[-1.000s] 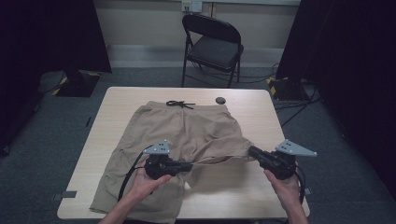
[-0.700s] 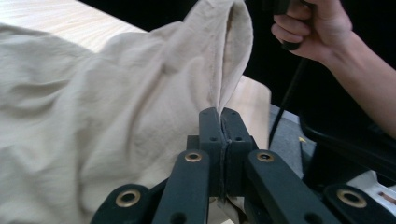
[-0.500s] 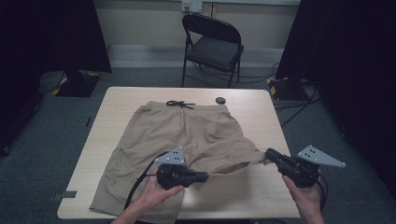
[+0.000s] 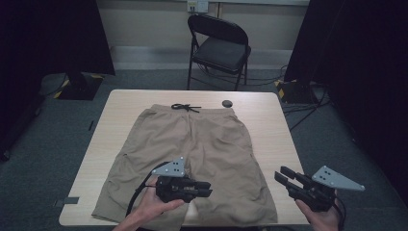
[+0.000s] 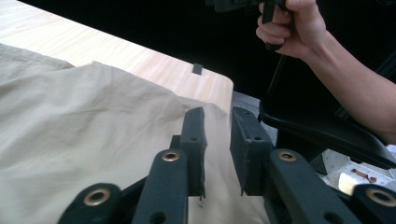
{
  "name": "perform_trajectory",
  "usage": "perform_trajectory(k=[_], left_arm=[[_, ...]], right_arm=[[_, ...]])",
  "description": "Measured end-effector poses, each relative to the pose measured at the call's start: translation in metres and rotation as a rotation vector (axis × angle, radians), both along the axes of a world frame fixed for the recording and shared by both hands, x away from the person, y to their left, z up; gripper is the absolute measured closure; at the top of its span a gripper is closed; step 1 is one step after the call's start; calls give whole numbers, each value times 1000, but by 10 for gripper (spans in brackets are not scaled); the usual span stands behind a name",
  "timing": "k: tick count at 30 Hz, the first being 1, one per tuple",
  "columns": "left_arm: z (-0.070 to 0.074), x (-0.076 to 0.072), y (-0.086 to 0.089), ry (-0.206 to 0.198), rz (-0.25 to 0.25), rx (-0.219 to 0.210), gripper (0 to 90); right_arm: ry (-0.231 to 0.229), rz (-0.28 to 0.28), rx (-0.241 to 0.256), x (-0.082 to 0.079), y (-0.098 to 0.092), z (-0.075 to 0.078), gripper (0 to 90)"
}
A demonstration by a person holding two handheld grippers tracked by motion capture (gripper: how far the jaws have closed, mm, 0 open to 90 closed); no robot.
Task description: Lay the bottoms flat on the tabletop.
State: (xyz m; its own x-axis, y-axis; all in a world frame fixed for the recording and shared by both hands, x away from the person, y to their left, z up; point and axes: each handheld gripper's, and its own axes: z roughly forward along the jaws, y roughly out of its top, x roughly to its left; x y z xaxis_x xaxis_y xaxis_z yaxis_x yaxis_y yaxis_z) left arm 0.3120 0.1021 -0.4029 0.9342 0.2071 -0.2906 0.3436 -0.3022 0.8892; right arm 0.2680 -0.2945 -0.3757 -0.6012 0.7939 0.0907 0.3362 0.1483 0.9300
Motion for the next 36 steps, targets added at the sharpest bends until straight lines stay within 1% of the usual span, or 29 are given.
perform_trajectory(k=[1,2,3,4,5,6,7,10,11,13,15,17,18,20,21,22,24,25,26,29,31,33,34,35,36], left_arm=[[-2,3,0,8,6,9,735],[-2,3,0,8,6,9,734],[-9,11,-1,26,29,33,729],[-14,15,-2,39,35,48,723],[-20,20,-3,54,50,58,719],[-20,20,-3,54,50,58,716],[-32,28,-4,81,68,91,712],[-50,38,-7,109,105,143,703],[-55,41,-8,116,108,158,703],[-63,44,-9,120,122,190,704],[-72,45,-10,121,128,228,710],[-79,45,-9,124,129,259,712],[-79,45,-9,124,129,259,714],[-84,45,-6,120,137,291,715],[-85,45,-6,123,141,289,715],[-87,45,-4,121,140,296,714],[-88,45,-4,123,141,297,712],[-92,43,-4,121,144,315,709],[-92,43,-4,123,140,307,708],[-92,43,-4,118,139,317,699],[-92,42,-4,118,133,317,699],[-92,42,-4,122,132,315,696],[-92,41,-5,124,124,311,696],[-93,40,-7,124,114,305,693],[-93,40,-7,124,114,305,693]], right_arm=[[10,8,-2,4,2,-3,655],[20,13,-6,8,5,-7,649],[30,17,-9,13,8,-11,646],[46,23,-10,18,11,-15,642],[59,28,-15,24,15,-20,639],[81,30,-26,32,20,-27,642],[99,36,-30,39,24,-32,648],[149,37,-61,61,35,-50,684],[169,28,-71,69,39,-56,691],[194,15,-88,84,44,-67,702],[227,-15,-118,98,48,-80,710],[258,-21,-149,107,52,-92,720],[270,-21,-168,109,54,-97,722],[293,-7,-191,107,56,-104,726],[302,-4,-201,105,57,-106,731],[304,3,-209,103,58,-108,737],[309,20,-232,97,59,-110,746],[316,28,-242,94,60,-112,750],[313,35,-253,91,60,-114,750],[314,47,-241,83,57,-115,754],[302,54,-241,77,55,-116,757],[296,53,-256,71,53,-115,762],[296,53,-256,71,53,-115,762],[288,44,-272,66,51,-115,783],[288,44,-272,66,51,-115,783]])
